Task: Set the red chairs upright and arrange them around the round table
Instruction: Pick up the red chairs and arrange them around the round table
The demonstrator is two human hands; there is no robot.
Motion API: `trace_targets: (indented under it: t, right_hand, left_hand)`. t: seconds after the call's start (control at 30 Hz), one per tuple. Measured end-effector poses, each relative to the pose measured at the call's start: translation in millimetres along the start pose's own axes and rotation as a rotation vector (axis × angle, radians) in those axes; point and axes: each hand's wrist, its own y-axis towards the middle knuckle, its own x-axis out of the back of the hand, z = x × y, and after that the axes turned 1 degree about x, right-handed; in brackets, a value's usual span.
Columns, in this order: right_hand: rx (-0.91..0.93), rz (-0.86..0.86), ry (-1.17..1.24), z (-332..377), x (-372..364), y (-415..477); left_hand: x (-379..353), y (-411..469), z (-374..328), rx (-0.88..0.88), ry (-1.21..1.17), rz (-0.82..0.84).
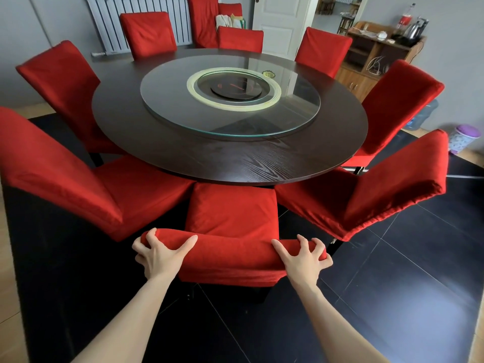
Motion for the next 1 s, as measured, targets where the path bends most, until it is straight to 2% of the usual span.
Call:
trace_targets:
  t: [1.0]
  right_hand:
    - [-0.023,-0.015,0.031,4.5,9.2,21.9]
  left_hand:
    - [-13.7,5.8,-20.2,0.009,0.0,0.066]
